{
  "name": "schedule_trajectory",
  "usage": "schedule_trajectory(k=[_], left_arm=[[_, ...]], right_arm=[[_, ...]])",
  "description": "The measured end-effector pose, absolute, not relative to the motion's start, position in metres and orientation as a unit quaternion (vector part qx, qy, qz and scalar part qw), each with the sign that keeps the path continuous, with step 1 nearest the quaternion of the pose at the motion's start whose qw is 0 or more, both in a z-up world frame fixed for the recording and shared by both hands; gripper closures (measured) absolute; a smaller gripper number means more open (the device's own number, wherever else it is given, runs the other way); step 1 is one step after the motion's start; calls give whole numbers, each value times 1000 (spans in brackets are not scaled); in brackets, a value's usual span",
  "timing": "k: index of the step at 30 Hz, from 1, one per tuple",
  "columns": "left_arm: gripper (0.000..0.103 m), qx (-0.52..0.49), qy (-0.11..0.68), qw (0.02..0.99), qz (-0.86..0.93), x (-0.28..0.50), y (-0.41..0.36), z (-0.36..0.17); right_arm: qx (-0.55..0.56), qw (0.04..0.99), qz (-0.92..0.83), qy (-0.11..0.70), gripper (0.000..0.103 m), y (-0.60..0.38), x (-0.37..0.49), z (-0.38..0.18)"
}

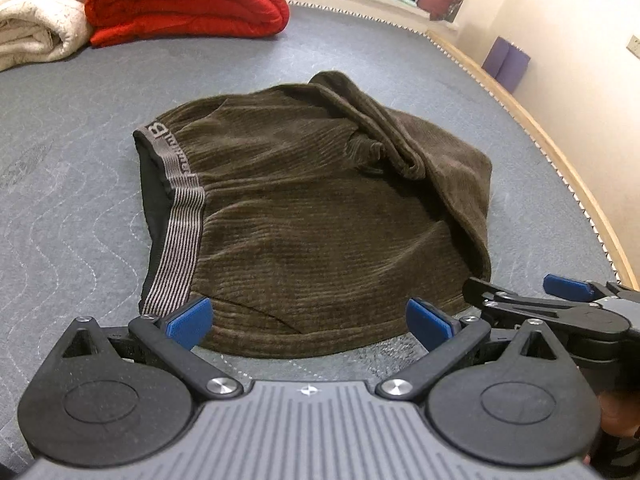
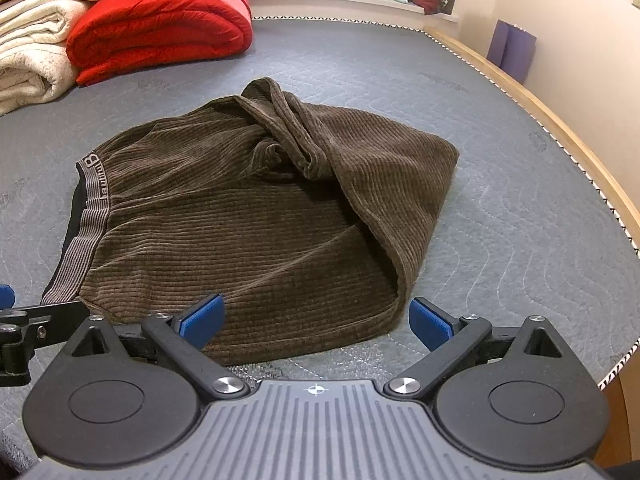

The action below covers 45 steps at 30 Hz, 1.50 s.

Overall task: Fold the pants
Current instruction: 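Move both grippers toward the grey waistband of the brown corduroy pants, then grasp the waistband with the left gripper while the right gripper grasps it nearby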

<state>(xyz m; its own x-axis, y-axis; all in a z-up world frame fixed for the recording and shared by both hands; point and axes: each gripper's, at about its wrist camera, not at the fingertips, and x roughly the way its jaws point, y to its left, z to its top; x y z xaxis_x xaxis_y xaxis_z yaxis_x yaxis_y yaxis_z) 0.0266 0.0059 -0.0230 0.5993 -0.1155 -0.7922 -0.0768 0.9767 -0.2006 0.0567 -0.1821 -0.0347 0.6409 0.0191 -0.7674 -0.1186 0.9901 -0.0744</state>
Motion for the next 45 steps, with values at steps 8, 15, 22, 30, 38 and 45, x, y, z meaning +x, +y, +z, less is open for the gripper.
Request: schedule_trajectory(k=[8, 15, 22, 30, 38, 45], left_arm=[[19, -64, 358, 931, -36, 10, 12, 8], [80, -12, 372, 925, -77, 67, 67, 38], [80, -52, 415, 907, -55, 124, 144, -21], [67, -217, 484, 847, -22, 171, 201, -61], [49, -239, 530, 814, -7, 196, 220, -116], [41, -304, 540, 785, -6, 211, 229, -141]], right_arm=[[-26, 925, 54, 375, 25, -182, 53, -18], [-19, 938, 126, 322, 66, -158, 48, -4], [-96, 908, 235, 332, 65, -92, 39, -27], [-258, 841, 324, 348, 54, 2, 24, -87], [-291, 803, 340, 393, 46, 30, 43, -124], [-358, 775, 362, 374, 46, 38, 32, -138]])
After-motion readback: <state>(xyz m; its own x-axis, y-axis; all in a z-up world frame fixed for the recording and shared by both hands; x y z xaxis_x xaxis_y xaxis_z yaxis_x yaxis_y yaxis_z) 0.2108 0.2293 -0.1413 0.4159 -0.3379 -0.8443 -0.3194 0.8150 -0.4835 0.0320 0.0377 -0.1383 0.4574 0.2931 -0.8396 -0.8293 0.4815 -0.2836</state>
